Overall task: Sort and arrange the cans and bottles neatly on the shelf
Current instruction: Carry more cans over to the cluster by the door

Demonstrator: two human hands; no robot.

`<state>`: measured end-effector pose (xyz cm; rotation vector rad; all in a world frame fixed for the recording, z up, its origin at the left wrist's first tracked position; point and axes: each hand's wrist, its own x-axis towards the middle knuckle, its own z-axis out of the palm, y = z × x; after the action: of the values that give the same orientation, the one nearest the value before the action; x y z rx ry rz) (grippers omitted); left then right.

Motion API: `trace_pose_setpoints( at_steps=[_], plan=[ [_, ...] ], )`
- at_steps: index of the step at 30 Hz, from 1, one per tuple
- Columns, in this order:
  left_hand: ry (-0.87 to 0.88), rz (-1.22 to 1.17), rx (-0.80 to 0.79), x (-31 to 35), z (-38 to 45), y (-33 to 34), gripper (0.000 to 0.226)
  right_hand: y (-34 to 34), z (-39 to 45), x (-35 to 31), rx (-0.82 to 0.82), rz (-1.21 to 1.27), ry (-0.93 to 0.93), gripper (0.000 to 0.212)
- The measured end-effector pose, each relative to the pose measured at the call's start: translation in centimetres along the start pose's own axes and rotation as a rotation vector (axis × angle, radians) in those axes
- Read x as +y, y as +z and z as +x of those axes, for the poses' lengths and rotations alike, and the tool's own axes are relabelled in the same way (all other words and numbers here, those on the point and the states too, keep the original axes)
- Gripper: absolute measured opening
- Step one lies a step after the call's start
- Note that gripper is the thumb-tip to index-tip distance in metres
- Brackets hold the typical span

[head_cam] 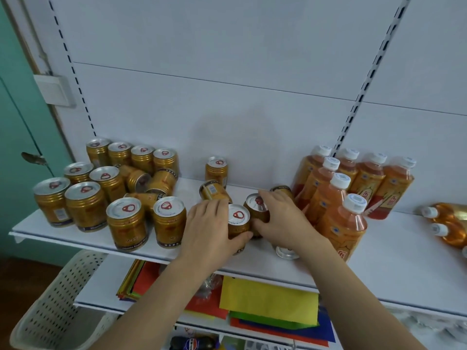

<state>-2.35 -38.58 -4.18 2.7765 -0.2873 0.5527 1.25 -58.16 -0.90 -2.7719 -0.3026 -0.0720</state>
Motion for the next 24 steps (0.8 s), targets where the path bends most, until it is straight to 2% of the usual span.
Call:
trace_pose_setpoints(
  at_steps=[3, 6, 10, 15, 24],
  plan=[
    [0.050, -0.012, -0.009, -0.6, 0.3, -1.5, 0.100, -0.6, -0.7, -0.8, 0.081, -0.016, -0.039, 0.075],
    [0.125, -0.025, 0.041, -1.9, 0.1, -4.1, 0.089, -0.9, -1.5, -3.2, 0.192, -0.004, -0.001, 0.069],
    [0.163, 0.001, 0.085, -6.0, -0.6, -7.5, 0.076, 0.0, -2.2, -8.8, 0.269, -0.118, 0.002, 0.074],
    [0.101, 0.131, 0.069, -13.1, -0.9, -10.5, 0.077, 2.4, -1.0, -15.8, 0.186, -0.201, -0.030, 0.084],
    [-0.058, 0.203, 0.032, -24.3, 2.9, -12.7, 0.073, 4.2, 6.9, -22.4, 0.078, -0.245, -0.157, 0.080]
  ],
)
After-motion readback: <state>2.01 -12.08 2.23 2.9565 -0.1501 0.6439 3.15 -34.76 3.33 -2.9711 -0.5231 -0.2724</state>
